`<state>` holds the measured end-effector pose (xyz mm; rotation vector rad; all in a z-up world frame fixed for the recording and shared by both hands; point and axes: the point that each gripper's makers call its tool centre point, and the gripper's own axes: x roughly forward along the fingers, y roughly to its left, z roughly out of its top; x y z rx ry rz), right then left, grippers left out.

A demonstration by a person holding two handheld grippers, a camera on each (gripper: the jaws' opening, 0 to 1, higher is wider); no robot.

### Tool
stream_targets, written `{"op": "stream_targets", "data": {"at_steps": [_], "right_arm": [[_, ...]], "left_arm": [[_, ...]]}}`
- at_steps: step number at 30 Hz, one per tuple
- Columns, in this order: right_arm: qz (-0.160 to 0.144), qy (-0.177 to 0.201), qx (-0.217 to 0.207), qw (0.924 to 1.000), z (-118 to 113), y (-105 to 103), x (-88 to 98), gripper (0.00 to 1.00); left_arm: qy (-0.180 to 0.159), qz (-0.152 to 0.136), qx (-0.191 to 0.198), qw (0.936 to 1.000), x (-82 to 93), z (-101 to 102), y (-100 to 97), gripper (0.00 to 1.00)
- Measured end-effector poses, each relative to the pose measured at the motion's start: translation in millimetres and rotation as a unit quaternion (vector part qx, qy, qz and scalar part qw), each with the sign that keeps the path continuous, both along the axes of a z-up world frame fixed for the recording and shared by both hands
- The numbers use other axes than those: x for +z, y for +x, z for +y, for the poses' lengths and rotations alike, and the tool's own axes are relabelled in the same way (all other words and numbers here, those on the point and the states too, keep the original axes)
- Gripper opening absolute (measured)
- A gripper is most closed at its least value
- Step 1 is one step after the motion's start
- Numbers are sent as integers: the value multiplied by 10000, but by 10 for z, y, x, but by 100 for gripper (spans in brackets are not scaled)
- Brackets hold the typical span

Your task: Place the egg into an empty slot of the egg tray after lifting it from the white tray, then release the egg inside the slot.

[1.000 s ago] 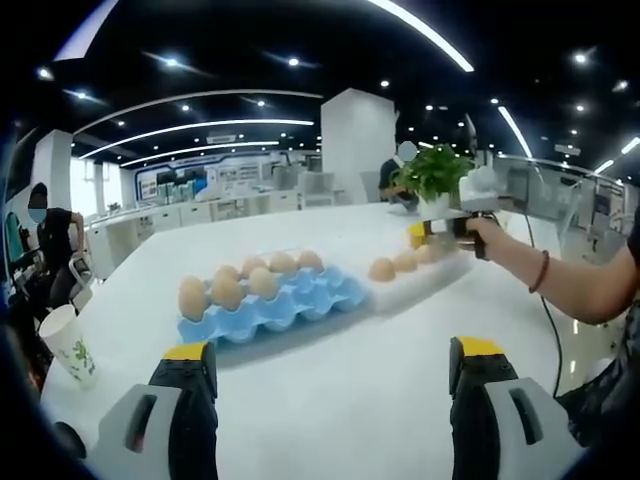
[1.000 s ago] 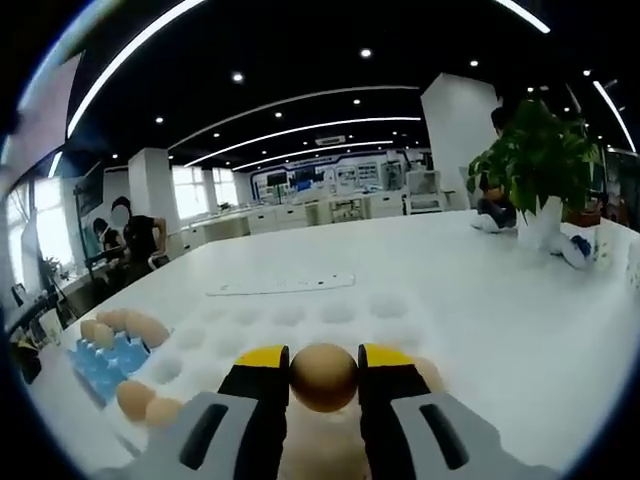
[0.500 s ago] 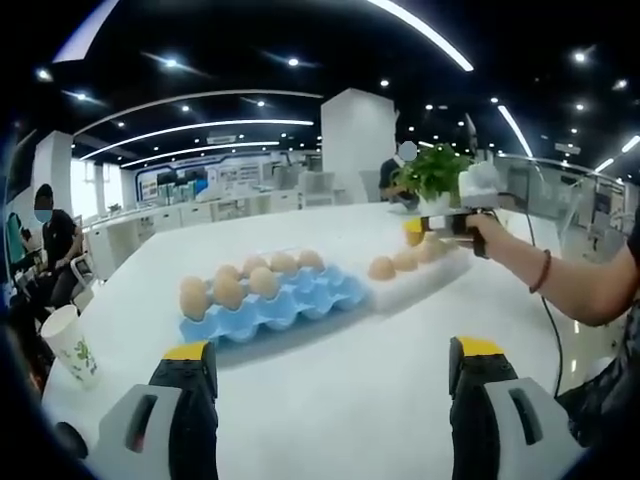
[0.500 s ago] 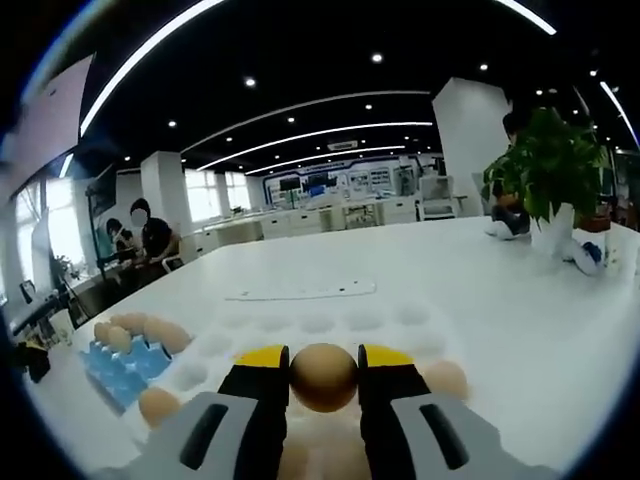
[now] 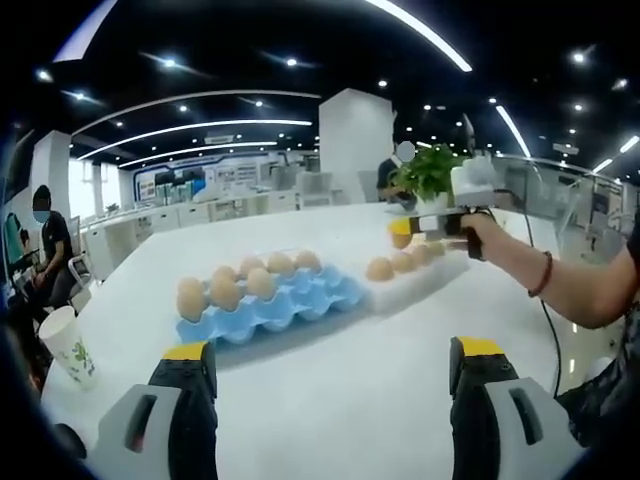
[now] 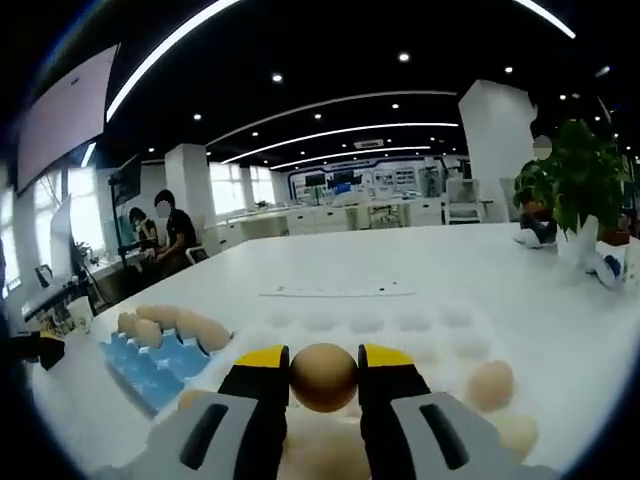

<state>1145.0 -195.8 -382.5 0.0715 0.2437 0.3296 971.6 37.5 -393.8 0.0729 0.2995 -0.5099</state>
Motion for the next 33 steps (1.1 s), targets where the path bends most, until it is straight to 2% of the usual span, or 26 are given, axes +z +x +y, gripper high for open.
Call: {"op": "stream_targets", "data": {"at_steps": [16,33], "right_arm": [[45,181,662,9976,564,-50,51,28],[84,115,1488,9888,1272,-125,49,28]], "left_arm": [[78,23,-17,10000,-20,13,-14,99],[87,28,74,9999,-13,103,-19,99]]}}
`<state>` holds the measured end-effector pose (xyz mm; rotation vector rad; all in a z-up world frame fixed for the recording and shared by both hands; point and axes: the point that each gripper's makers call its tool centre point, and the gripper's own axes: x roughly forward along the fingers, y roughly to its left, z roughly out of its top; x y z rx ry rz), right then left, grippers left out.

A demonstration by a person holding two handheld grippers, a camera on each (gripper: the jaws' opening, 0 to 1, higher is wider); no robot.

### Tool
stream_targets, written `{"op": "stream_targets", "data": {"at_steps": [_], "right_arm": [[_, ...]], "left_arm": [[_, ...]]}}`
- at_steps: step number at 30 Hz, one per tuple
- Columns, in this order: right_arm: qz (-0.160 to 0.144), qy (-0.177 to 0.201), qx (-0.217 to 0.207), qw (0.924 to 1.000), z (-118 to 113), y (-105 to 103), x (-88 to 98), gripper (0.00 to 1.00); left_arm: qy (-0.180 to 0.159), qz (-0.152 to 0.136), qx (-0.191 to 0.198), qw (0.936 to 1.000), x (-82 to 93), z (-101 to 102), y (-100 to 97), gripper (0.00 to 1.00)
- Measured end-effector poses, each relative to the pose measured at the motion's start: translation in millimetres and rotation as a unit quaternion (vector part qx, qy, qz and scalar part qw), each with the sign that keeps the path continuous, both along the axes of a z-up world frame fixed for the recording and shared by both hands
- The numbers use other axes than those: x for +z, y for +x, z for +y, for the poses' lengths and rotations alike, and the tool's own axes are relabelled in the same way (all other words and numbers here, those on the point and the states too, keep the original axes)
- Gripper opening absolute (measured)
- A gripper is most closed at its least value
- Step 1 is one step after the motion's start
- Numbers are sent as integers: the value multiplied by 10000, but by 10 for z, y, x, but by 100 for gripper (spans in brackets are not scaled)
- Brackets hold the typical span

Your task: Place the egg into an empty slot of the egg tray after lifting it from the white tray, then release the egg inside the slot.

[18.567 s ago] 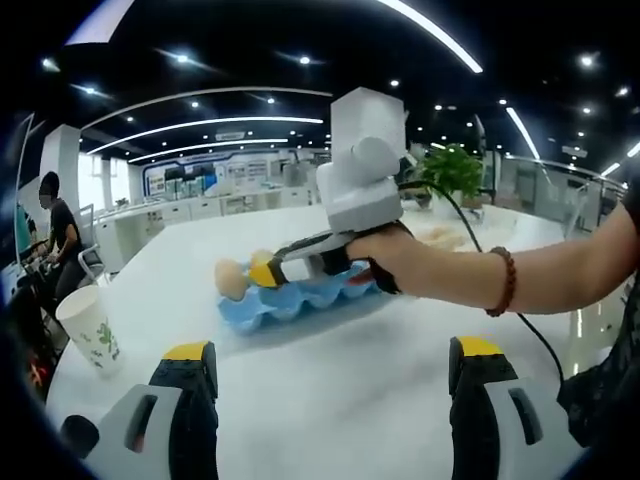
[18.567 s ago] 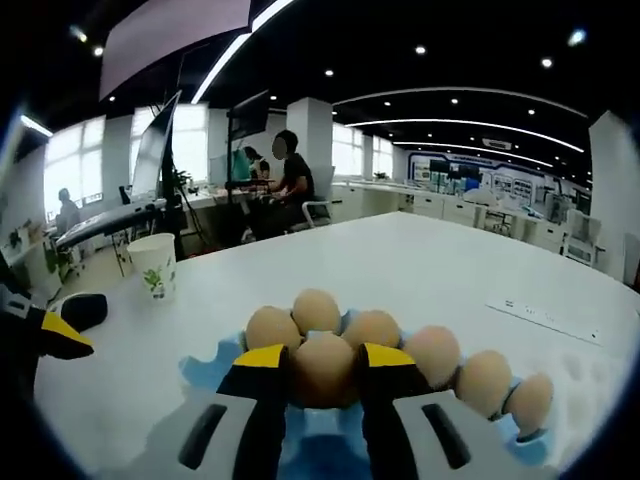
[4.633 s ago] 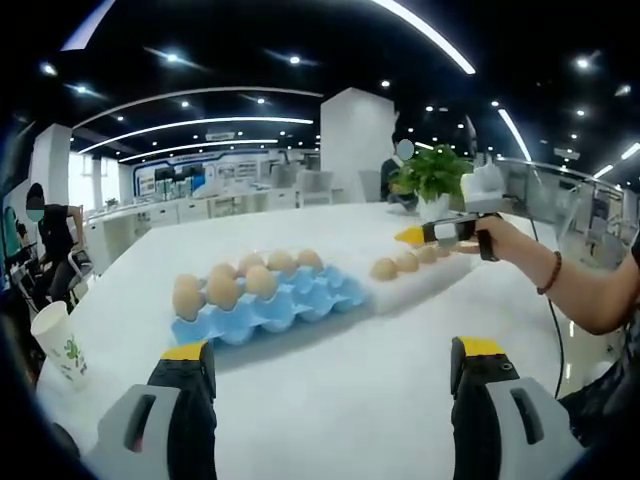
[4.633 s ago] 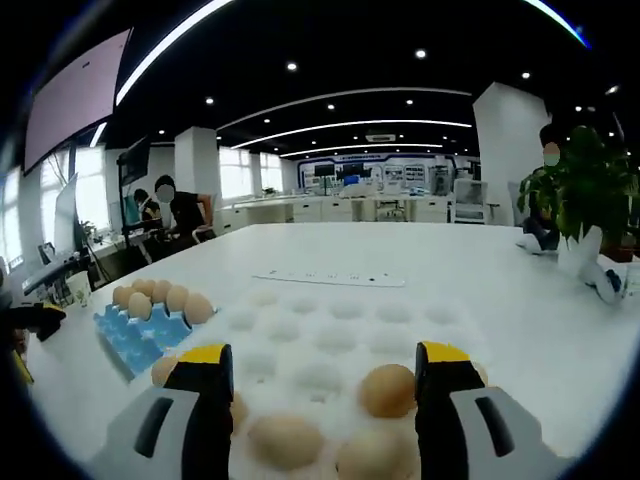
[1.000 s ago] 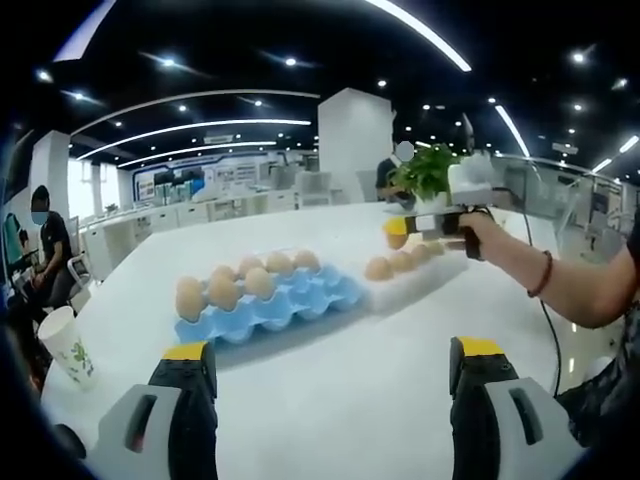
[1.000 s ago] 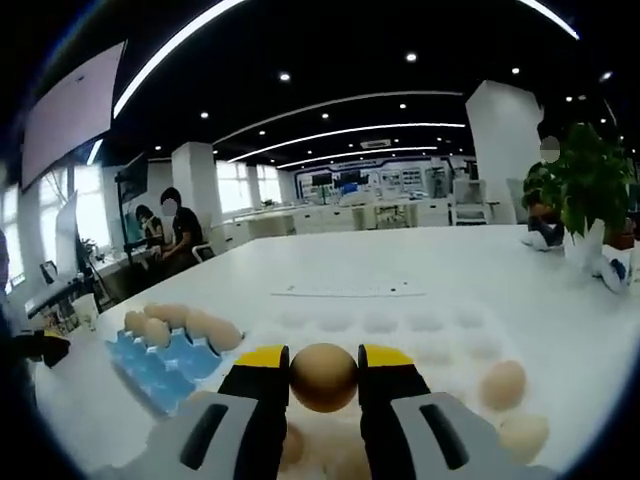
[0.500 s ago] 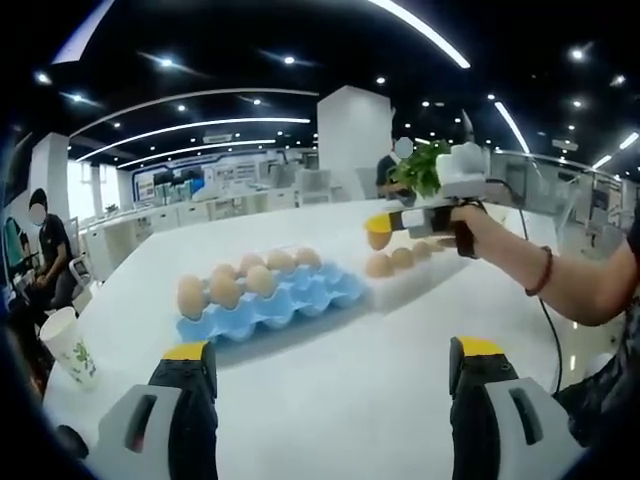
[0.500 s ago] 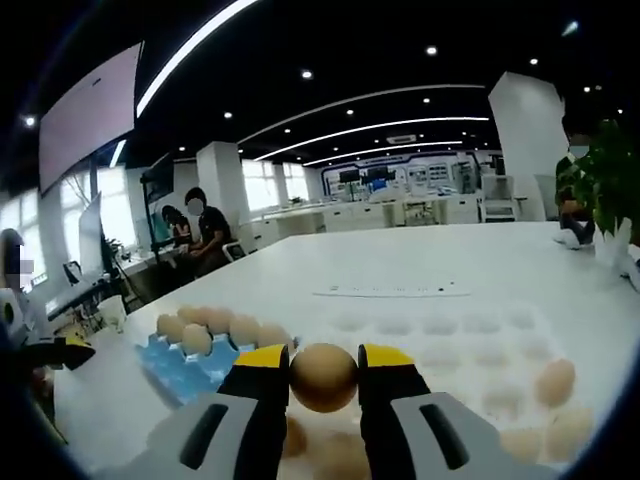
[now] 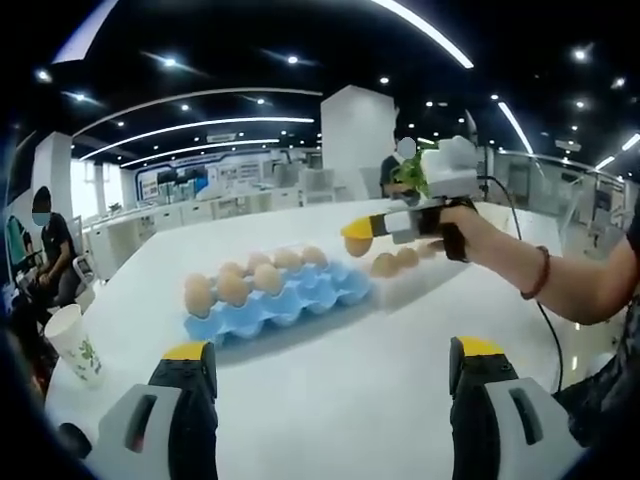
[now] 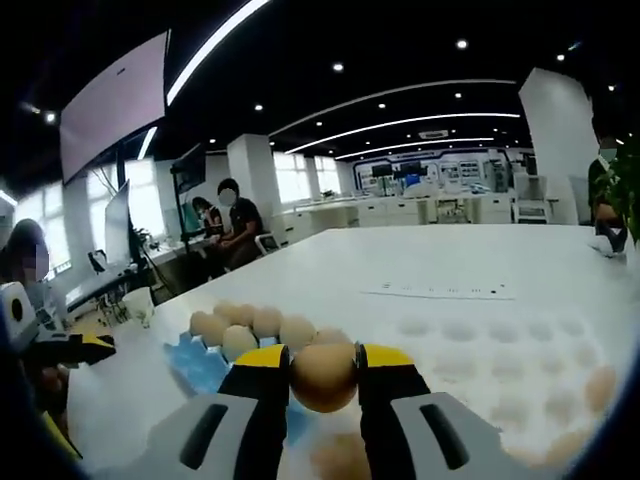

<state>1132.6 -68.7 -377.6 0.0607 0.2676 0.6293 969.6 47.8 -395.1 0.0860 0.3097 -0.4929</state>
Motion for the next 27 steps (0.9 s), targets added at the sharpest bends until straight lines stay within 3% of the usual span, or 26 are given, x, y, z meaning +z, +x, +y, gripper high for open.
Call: {"op": "stream_targets", "data": {"at_steps": [17,19,27], "right_arm": [[102,-138,431,9989,417,61,-159,28],[-68,-225,449,9987,452,89,-129,28],[-51,-246,572,9980,575,110,-151,28]], "left_arm": [[20,49,58,10000,-31,83,1,99],[38,68,77,9999,-47,100,0,99],[9,90,106,9999,-64,121,28,99]]}}
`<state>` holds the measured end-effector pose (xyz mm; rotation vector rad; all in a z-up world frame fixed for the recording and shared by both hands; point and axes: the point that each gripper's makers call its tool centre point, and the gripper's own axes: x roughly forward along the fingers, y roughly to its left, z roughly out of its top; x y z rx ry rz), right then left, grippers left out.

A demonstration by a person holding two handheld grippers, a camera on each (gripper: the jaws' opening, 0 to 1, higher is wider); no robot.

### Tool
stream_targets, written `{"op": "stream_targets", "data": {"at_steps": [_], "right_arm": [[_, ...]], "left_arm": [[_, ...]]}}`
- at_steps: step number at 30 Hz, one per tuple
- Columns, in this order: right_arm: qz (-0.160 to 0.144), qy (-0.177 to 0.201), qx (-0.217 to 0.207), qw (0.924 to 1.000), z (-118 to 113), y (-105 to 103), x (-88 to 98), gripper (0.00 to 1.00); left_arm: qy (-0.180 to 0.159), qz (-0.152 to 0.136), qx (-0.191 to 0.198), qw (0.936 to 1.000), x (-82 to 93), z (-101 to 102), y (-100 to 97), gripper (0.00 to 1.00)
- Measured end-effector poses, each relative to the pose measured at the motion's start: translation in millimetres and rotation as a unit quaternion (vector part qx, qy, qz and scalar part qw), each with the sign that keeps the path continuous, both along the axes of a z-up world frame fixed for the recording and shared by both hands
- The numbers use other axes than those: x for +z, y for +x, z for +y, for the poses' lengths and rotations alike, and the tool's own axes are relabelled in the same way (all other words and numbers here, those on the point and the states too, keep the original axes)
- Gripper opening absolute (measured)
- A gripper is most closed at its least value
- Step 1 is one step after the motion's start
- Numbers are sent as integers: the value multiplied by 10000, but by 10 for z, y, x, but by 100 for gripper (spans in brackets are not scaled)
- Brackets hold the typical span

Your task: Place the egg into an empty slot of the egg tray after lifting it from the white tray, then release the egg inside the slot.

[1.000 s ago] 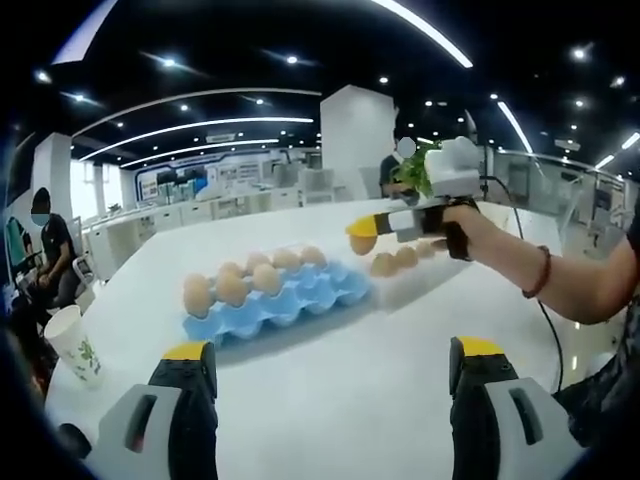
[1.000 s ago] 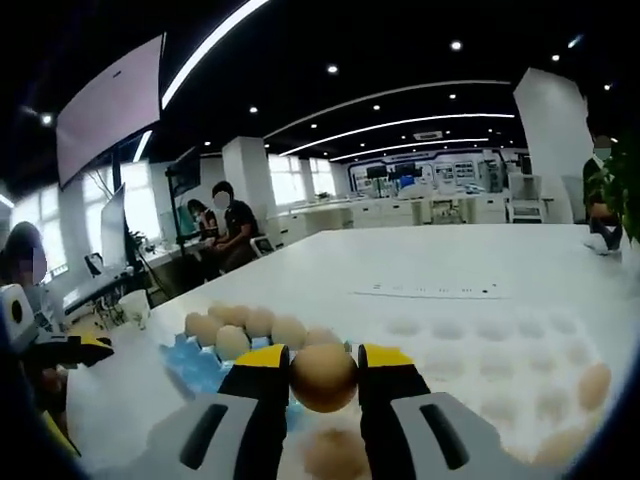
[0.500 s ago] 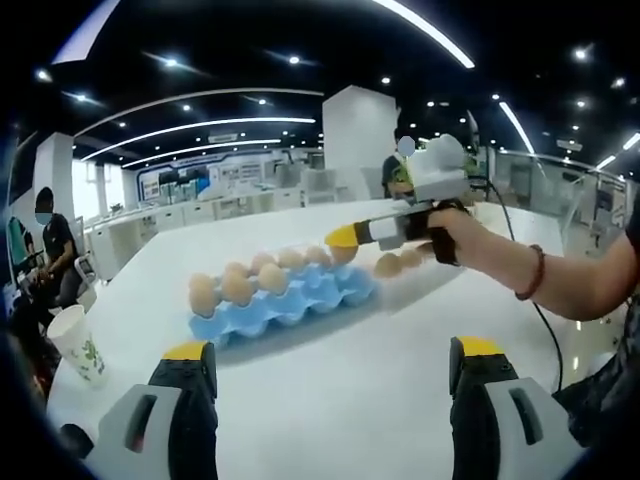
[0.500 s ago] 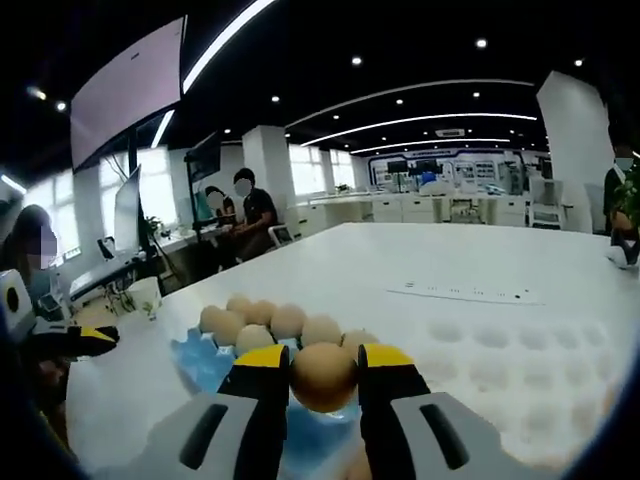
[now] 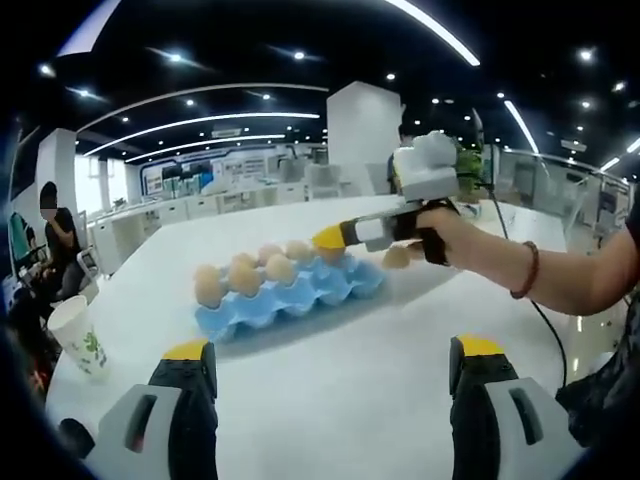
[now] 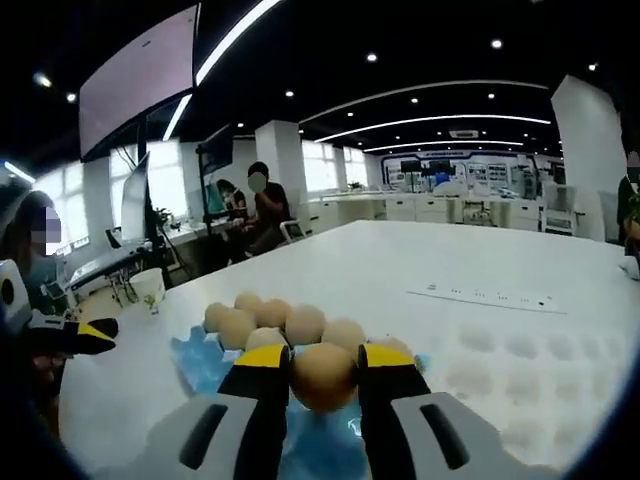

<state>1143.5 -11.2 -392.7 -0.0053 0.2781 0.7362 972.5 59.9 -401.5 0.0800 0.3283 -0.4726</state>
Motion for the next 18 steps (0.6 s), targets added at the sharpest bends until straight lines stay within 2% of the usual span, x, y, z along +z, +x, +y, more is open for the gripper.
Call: {"op": "stream_targets", "data": {"at_steps": [15,18], "right_arm": [[63,-213,81,9997,169,38,-251,28],[6,-362,134,9993,199,22,-280,28]], "left_arm": [[-10,82,36,10000,-62,31,33,99],[-22,89,51,9999,-65,42,33,99]]}}
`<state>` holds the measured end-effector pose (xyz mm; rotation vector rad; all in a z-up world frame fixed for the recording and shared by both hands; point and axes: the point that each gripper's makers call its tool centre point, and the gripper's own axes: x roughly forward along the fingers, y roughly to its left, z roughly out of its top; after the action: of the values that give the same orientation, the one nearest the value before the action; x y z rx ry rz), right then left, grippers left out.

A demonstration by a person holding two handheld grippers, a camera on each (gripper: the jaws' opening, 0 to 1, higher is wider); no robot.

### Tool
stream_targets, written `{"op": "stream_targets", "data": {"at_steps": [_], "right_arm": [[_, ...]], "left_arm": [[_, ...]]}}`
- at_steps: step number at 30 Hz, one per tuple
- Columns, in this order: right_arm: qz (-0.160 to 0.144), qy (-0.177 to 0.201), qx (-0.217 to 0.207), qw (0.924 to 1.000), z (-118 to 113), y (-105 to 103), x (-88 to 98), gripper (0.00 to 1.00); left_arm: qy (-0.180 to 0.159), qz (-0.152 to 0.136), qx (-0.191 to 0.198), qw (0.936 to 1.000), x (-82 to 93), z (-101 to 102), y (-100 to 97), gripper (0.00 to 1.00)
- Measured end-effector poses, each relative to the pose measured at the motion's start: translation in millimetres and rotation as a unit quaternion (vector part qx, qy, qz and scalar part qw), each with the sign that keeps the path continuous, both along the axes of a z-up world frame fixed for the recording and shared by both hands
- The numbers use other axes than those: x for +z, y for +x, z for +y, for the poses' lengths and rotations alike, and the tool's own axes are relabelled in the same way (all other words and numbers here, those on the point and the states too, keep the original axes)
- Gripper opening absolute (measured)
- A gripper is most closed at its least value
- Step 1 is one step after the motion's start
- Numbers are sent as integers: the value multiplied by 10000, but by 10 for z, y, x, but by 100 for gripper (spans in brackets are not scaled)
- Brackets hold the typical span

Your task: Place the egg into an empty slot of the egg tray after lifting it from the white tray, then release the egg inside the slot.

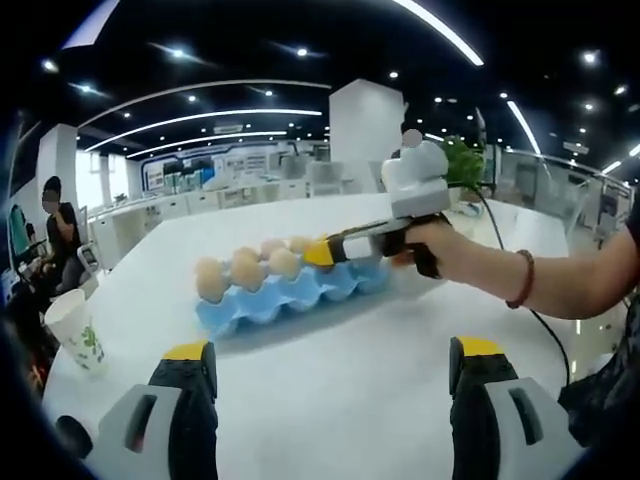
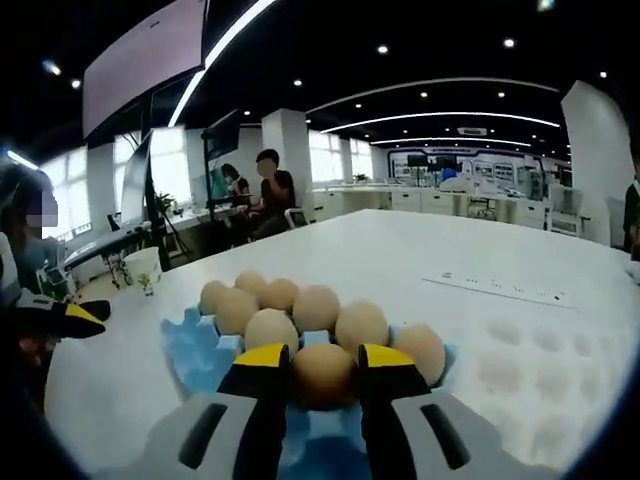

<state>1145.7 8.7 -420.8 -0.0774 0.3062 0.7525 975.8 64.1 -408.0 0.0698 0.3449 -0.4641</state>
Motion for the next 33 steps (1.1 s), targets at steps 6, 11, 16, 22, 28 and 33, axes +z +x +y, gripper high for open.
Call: {"op": "stream_targets", "data": {"at_steps": [6,11,16,22,28,33], "right_arm": [[-63,51,17,10000,5,23,19,28],[-141,44,47,9999,3,17,21,29],[-137,24,31,9999,-11,23,14,29],[-169,51,51,9998,-15,20,23,32],[-359,264,-12,9990,-40,9,107,42],[-581,479,-119,9971,-86,21,235,54]], "left_arm": [[-42,14,25,10000,-18,13,-7,99],[-27,10,10,10000,-21,-4,-6,99],[-50,-17,-26,10000,-2,-39,-6,99],[-51,-42,-9,10000,16,-37,-2,99],[-43,-34,10,10000,16,-19,-1,99],[-88,-36,69,9999,27,7,14,100]]}}
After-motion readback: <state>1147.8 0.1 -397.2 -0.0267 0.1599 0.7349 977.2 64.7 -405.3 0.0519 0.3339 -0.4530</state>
